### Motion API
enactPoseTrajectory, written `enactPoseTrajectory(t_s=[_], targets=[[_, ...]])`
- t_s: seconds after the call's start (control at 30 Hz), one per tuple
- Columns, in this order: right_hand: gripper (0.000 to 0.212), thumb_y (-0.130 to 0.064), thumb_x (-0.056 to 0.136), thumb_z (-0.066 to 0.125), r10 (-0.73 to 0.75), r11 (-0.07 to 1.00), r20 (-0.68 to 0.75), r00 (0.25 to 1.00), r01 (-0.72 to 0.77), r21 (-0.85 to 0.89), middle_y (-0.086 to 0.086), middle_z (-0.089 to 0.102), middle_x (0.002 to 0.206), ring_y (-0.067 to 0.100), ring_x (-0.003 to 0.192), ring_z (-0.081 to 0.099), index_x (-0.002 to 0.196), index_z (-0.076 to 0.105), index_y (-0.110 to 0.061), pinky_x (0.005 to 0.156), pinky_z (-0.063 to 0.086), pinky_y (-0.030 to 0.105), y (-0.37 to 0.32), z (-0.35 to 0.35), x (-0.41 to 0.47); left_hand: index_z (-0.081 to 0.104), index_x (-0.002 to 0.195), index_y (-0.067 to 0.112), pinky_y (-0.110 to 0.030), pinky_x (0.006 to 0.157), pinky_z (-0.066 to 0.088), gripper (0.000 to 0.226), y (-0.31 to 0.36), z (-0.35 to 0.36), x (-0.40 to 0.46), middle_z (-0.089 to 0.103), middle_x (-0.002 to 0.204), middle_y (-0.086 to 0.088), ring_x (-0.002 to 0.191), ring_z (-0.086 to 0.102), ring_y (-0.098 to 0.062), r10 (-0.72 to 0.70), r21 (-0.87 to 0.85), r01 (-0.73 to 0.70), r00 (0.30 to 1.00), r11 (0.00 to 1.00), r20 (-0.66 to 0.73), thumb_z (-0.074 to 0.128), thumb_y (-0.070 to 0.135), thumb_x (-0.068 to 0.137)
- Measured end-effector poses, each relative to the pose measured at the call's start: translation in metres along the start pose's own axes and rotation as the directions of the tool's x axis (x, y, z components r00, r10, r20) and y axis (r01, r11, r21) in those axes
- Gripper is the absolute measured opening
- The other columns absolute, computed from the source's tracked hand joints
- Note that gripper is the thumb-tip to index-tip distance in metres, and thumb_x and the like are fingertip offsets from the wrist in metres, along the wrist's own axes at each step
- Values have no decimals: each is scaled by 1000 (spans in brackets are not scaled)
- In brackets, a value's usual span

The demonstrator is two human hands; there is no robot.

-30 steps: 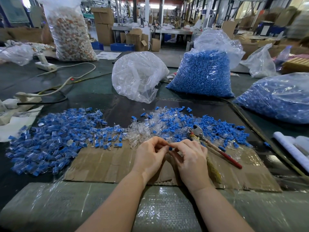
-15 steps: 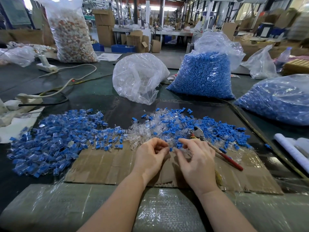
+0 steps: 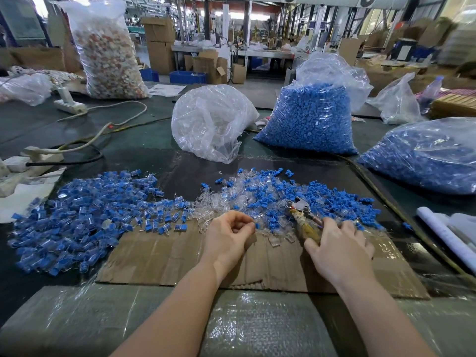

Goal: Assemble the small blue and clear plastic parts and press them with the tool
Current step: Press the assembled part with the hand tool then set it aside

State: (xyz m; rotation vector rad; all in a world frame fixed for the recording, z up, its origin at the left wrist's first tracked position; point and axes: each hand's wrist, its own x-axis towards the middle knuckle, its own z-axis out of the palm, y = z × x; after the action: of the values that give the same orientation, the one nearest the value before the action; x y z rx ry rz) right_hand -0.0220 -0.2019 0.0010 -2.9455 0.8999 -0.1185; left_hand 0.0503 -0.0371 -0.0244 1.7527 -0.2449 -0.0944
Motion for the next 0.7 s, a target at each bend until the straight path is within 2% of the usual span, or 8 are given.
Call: enactPoseTrajectory(t_s=[0.07, 0.13, 0.23, 0.3, 0.37, 0.43, 0.57, 0.7], targets=[[40, -50, 90, 46, -46, 999, -60, 997, 46, 6, 8, 48, 121, 27, 113, 46, 117, 43, -19, 96, 37, 41, -3, -6, -1, 65, 88, 10, -22, 60, 53, 5, 2, -2, 2, 67, 82, -11, 72, 62, -16, -54, -52, 53, 999, 997, -7, 65, 6, 84], [34, -47, 91, 44, -115, 990, -92, 989, 122, 77, 5, 50, 110, 24, 103, 50, 111, 45, -19, 90, 42, 37, -6, -13, -2, 64, 88, 7, -16, 49, 47, 4, 4, -3, 5, 66, 75, -8, 57, 60, -9, -149, -201, 145, 989, 969, -9, 64, 5, 85], [25, -43, 93, 44, -222, 911, 2, 975, 206, 357, -1, 54, 89, 16, 81, 53, 96, 50, -19, 71, 46, 33, -15, -25, -5, 64, 85, 7, -18, 41, 44, 4, 8, -6, 11, 64, 68, -6, 46, 55, -9, -259, -369, 238, 966, 898, -8, 62, 3, 86], [25, -40, 93, 46, -290, 816, 124, 949, 177, 551, 2, 59, 83, 18, 71, 55, 88, 54, -16, 63, 42, 32, -22, -32, -8, 65, 85, 9, -19, 41, 44, 5, 9, -6, 15, 67, 68, -4, 47, 54, -7, -283, -374, 253, 959, 892, -26, 63, 6, 86], [27, -35, 92, 48, -349, 731, 215, 912, 122, 672, 8, 60, 80, 26, 71, 56, 80, 55, -11, 63, 40, 34, -27, -35, -11, 66, 86, 10, -19, 45, 45, 4, 11, -7, 17, 68, 70, -2, 49, 55, -6, -291, -377, 251, 956, 891, -50, 64, 7, 85], [24, -30, 92, 49, -393, 666, 299, 870, 45, 745, 9, 55, 75, 24, 68, 51, 76, 53, -12, 64, 38, 36, -31, -36, -14, 67, 88, 9, -19, 50, 45, 4, 13, -9, 18, 69, 71, -1, 55, 56, -6, -289, -369, 246, 955, 897, -66, 64, 8, 85], [12, -13, 89, 49, -433, 651, 388, 813, -15, 759, 11, 51, 76, 23, 71, 49, 77, 49, -11, 65, 36, 37, -32, -35, -14, 67, 84, 9, -21, 57, 48, 5, 16, -14, 19, 68, 75, -4, 63, 57, -10, -300, -353, 257, 951, 900, -73, 64, 5, 85], [5, -8, 85, 48, -433, 679, 419, 798, -17, 734, 11, 50, 78, 23, 74, 48, 82, 49, -11, 67, 35, 37, -33, -35, -13, 67, 80, 8, -23, 57, 48, 8, 18, -16, 19, 67, 70, -6, 57, 56, -10, -323, -372, 268, 942, 889, -94, 64, 2, 84]])
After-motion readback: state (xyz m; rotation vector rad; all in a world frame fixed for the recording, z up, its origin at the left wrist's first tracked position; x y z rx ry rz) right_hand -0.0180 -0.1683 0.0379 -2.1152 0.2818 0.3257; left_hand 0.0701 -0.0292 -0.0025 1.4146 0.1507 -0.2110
